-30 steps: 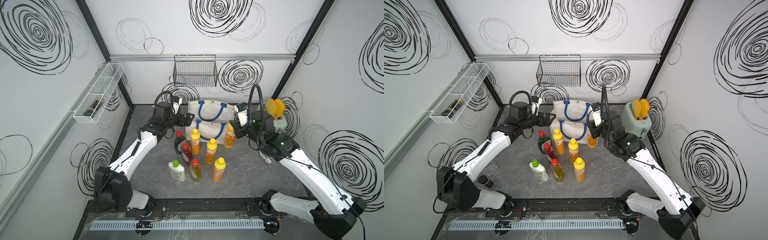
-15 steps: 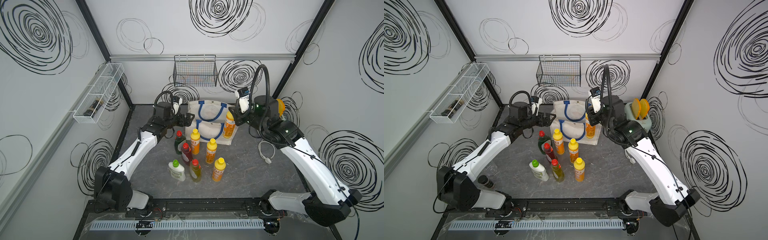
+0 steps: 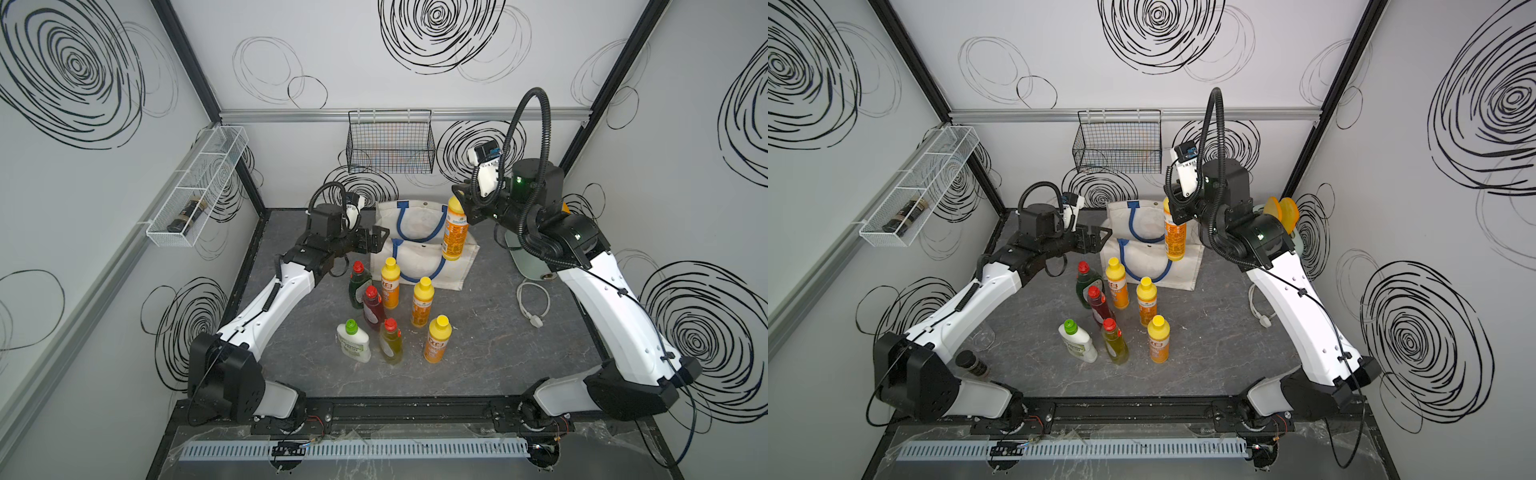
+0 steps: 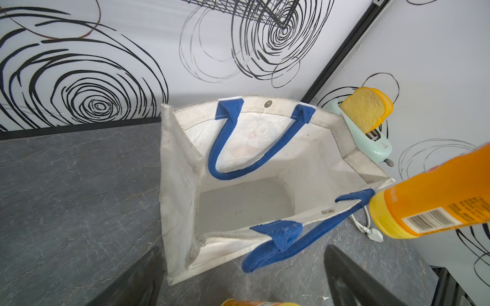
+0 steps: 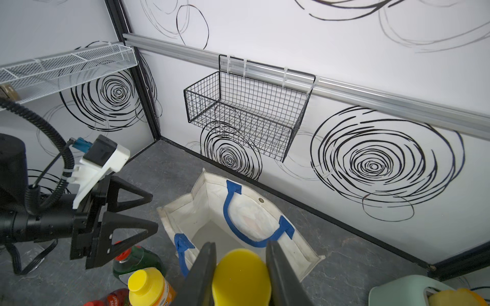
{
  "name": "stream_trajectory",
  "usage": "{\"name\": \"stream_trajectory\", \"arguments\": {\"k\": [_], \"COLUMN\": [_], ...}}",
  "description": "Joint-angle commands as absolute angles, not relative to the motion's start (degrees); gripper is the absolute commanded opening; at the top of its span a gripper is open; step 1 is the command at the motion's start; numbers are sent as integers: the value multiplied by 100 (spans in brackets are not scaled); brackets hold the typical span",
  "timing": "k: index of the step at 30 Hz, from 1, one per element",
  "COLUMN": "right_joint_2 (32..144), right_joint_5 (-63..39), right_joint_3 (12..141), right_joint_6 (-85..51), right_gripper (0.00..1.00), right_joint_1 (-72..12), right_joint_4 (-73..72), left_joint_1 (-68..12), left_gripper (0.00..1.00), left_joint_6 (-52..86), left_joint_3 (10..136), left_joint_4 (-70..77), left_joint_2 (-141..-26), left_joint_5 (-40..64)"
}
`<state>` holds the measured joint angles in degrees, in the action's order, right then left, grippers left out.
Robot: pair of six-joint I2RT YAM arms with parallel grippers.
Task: Pack dish soap into the shopping bag
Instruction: Place the bottle of dish soap in the shopping bag.
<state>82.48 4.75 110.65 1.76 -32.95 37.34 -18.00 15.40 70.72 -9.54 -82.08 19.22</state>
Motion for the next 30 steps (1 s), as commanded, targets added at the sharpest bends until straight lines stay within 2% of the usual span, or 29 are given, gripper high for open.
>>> {"name": "stream_trajectory", "arguments": {"k": [1, 12, 19, 30], "right_joint_2": [8293, 9062, 9376, 9432], "right_joint_5": [317, -110, -488, -761], "right_joint_3": [11622, 12535, 12455, 11698], "right_joint_6": [307, 386, 309, 114], "right_gripper": [0, 0, 0, 0], "right_joint_1": [-3200, -2745, -2254, -1972], "right_joint_4": [3224, 3043, 2648, 1939], "left_joint_1": [-1836, -1843, -1901, -1950], "left_gripper": [96, 96, 96, 96], "left_joint_6": [1456, 1454, 1443, 1407], "left_joint_3": [7128, 7128, 7110, 7119], "left_joint_4": [-797, -806, -782, -804], "left_joint_2": [-8269, -8260, -8306, -8281], "left_joint_5": [1916, 1942, 1909, 1893]}}
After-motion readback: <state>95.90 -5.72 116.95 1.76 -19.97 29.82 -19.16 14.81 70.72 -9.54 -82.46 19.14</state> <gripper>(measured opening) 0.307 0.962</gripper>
